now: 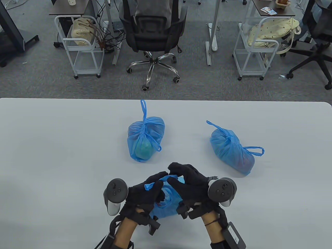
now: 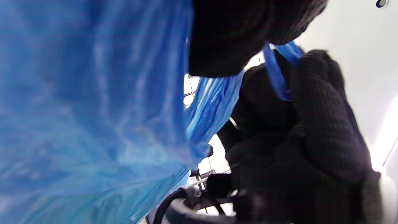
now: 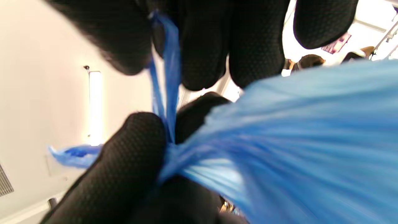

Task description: Tie knot on plastic bag top

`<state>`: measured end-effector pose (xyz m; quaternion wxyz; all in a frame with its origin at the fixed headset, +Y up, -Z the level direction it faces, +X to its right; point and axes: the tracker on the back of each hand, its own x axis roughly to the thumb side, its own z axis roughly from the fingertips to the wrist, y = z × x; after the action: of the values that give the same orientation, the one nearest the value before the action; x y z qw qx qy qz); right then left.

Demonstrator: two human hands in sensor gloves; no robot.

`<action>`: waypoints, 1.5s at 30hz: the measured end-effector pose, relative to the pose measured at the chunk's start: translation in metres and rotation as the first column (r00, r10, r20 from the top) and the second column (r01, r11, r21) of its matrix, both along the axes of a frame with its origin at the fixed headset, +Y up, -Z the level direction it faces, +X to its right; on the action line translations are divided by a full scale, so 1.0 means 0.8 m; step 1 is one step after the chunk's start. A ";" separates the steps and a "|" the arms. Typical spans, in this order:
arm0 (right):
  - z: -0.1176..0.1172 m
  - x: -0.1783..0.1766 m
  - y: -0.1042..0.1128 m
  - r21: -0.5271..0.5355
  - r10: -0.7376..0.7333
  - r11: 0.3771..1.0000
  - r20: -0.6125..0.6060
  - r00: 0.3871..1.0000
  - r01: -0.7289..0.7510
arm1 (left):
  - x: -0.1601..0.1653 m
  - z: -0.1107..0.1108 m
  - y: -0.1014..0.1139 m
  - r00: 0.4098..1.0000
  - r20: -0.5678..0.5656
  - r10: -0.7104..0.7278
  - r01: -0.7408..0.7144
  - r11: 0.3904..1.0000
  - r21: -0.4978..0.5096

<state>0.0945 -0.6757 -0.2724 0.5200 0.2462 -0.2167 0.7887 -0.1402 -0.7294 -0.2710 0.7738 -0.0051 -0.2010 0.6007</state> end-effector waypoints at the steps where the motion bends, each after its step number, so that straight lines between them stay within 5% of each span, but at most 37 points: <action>1: 0.003 -0.002 0.003 0.021 0.015 1.000 0.024 1.000 -0.015 | -0.001 0.000 -0.002 1.000 0.005 0.029 -0.029 0.999 -0.020; 7: 0.008 -0.002 0.005 0.040 -0.058 0.998 0.038 0.998 0.056 | -0.015 -0.004 -0.012 0.959 -0.012 0.284 -0.284 0.951 -0.122; 16: 0.001 -0.022 -0.005 0.010 0.205 0.979 -0.101 0.973 -0.205 | -0.018 -0.009 -0.023 0.920 0.002 0.392 -0.381 0.895 -0.230; 19: 0.001 -0.028 -0.007 0.038 0.331 0.944 -0.090 0.939 -0.329 | -0.017 -0.011 -0.023 0.926 0.011 0.378 -0.365 0.900 -0.238; 25: -0.005 -0.028 -0.013 -0.059 0.338 0.932 -0.204 0.919 -0.357 | -0.022 -0.011 -0.016 0.950 -0.043 0.309 -0.312 0.936 -0.162; 28: -0.013 -0.012 -0.020 -0.121 0.157 0.975 -0.206 0.966 -0.185 | -0.023 -0.012 -0.013 0.947 -0.034 0.318 -0.319 0.934 -0.158; 31: -0.017 0.013 -0.024 -0.145 -0.031 0.989 -0.072 0.997 0.020 | -0.021 -0.010 -0.008 0.950 -0.007 0.313 -0.311 0.940 -0.144; 34: -0.021 0.022 -0.023 -0.159 0.056 0.985 -0.061 0.997 -0.065 | -0.015 -0.011 -0.006 0.957 0.043 0.289 -0.280 0.949 -0.147; 39: -0.026 0.008 -0.041 -0.302 0.213 0.910 -0.252 0.944 -0.285 | -0.002 -0.008 -0.002 0.975 0.114 0.189 -0.174 0.976 -0.129; 45: -0.024 0.001 -0.033 -0.239 0.262 0.925 -0.165 0.951 -0.296 | -0.001 -0.005 0.009 0.997 0.078 0.004 -0.001 1.000 -0.031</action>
<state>0.0950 -0.7023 -0.2916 0.4431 0.2547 -0.0392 0.8586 -0.1414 -0.7221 -0.2746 0.7643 -0.0404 -0.2219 0.6041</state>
